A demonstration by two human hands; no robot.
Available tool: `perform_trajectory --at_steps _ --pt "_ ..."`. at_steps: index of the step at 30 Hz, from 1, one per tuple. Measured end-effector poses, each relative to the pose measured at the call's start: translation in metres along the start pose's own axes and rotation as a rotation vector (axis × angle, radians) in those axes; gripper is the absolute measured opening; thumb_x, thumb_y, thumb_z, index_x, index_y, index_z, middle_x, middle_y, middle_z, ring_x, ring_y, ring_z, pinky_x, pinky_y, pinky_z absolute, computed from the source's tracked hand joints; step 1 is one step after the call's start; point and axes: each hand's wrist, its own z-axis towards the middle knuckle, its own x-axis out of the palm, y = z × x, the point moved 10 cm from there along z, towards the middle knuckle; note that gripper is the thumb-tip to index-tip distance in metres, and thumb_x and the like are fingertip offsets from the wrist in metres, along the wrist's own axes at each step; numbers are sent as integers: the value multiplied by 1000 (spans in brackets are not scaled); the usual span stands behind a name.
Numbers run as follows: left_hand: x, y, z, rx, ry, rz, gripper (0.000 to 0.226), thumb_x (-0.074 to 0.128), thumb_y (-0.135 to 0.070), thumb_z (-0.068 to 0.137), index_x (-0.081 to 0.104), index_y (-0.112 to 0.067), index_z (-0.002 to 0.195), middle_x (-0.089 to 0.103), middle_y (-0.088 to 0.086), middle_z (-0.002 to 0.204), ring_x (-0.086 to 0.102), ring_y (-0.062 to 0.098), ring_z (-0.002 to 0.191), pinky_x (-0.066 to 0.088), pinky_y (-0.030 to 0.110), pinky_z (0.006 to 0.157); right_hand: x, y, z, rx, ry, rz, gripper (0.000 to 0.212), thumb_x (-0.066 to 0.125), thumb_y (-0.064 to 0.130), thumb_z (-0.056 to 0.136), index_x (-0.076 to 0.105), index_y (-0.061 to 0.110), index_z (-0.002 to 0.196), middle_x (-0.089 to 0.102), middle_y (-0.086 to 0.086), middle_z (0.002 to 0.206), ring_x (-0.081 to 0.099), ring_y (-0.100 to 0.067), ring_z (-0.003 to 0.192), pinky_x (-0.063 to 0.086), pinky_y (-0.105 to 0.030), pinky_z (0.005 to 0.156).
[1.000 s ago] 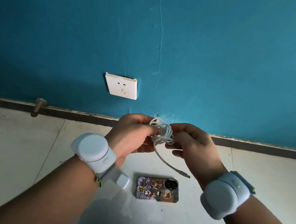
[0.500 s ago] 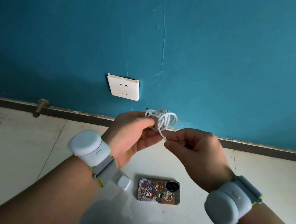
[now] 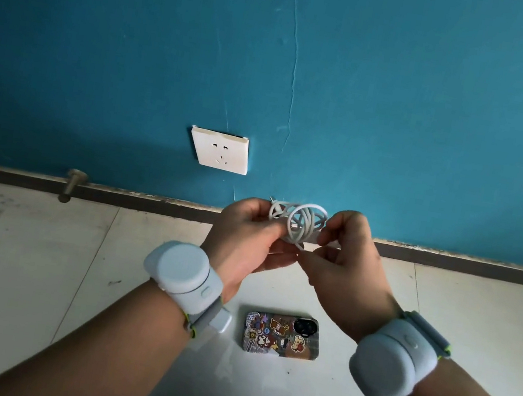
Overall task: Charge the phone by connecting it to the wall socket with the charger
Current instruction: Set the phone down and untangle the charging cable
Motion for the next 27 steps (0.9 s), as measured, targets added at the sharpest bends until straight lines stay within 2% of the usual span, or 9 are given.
perform_trajectory --at_steps 4,6,9,13,16,19,20,22,27 --pt "3 6 1 -16 14 0 10 67 -10 88 68 -11 98 77 13 90 75 30 74 61 39 69 4 -11 5 58 0 21 42 68 8 77 39 37 83 53 7 74 51 -20 56 45 -36 53" --pt "4 9 1 -14 5 12 11 65 -9 89 67 -9 101 77 13 92 75 30 75 61 42 71 5 -15 7 86 -4 25 41 69 10 76 39 37 83 55 7 81 54 -21 59 49 -40 58" --pt "2 7 2 2 -8 13 12 64 -7 90 67 -8 102 76 14 92 75 30 74 62 43 72 6 -19 9 124 -3 34 40 72 14 75 40 35 85 56 5 91 58 -23 65 46 -36 58" --pt "-3 -1 3 29 -25 4 13 63 -2 89 67 -7 100 76 11 81 71 21 60 60 32 60 5 -15 9 147 12 34 43 82 27 68 46 30 90 57 5 92 57 -15 62 46 -28 56" --pt "-14 -6 7 45 -80 45 12 62 0 89 68 -10 93 75 14 75 71 25 61 61 32 58 0 -4 6 94 41 -126 45 81 26 67 49 31 99 58 11 93 56 -3 58 45 -16 53" --pt "-24 -10 11 61 -124 49 8 63 -3 89 68 -10 90 75 18 79 71 30 66 62 34 60 -7 4 7 43 62 -347 24 77 34 71 62 29 89 63 11 75 57 -7 60 45 -21 57" --pt "-26 -11 12 64 -130 40 6 65 -5 89 68 -10 89 75 18 79 71 29 66 61 34 60 -9 3 7 49 66 -332 15 77 36 73 66 28 80 64 8 65 55 -7 55 44 -19 53" --pt "-28 -12 13 64 -129 19 4 66 -7 88 68 -10 90 76 16 79 72 27 65 60 32 59 -9 2 7 59 78 -285 13 77 36 76 71 26 70 66 4 58 54 -6 49 44 -17 48" --pt "-10 -3 8 48 -42 6 10 63 -7 91 67 -9 100 77 11 87 74 27 71 61 34 64 -1 5 6 69 78 -4 13 81 15 76 69 15 75 68 -5 58 63 -14 52 57 -34 57"
